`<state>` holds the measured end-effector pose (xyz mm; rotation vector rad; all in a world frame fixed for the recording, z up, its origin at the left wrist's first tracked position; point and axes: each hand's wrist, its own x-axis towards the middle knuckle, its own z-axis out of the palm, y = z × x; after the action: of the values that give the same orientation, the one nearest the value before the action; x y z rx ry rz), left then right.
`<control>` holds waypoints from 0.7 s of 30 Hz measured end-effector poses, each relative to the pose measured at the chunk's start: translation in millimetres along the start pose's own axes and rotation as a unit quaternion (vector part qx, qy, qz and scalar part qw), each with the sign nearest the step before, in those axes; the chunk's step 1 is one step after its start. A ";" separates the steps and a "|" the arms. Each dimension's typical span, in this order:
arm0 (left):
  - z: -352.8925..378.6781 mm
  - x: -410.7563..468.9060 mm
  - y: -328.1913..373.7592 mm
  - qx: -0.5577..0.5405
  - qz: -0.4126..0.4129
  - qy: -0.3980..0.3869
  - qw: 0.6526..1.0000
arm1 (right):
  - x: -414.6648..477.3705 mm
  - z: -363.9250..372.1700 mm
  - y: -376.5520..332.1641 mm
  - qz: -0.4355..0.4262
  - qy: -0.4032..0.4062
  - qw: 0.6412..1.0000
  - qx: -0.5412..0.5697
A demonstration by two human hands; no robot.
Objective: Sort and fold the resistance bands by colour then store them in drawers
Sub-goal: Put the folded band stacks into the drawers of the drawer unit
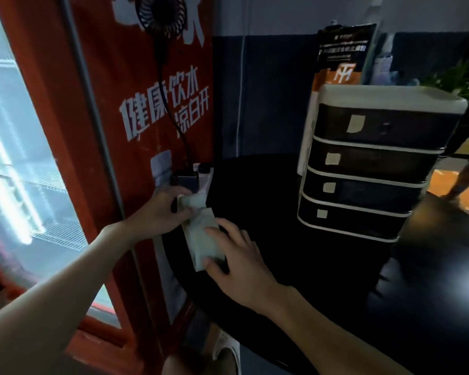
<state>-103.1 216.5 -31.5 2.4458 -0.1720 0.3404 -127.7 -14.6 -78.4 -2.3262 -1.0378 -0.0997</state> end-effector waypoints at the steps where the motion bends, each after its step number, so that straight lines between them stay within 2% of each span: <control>1: 1.3 1.4 -3.6 -0.006 -0.026 -0.012 1.000 | 2.9 1.9 0.9 0.004 -0.007 1.000 -0.006; 7: 6.6 12.1 -32.9 -0.051 -0.119 -0.036 0.991 | 11.6 6.9 4.0 0.007 -0.014 1.000 -0.020; 10: 10.5 14.2 -36.9 -0.108 -0.124 -0.035 0.986 | 16.5 5.8 4.4 0.017 -0.001 1.000 0.023; 14: 14.2 17.7 -42.3 -0.119 -0.147 -0.034 0.981 | 16.4 6.3 5.6 0.025 -0.002 0.999 0.039; 21: 13.8 18.5 -46.7 -0.146 -0.139 -0.029 0.979 | 14.7 5.6 4.3 0.030 -0.006 0.999 0.034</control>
<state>-72.9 243.5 -64.3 2.1527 0.0917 0.1106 -115.4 -4.1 -80.8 -2.2965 -0.9609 -0.0277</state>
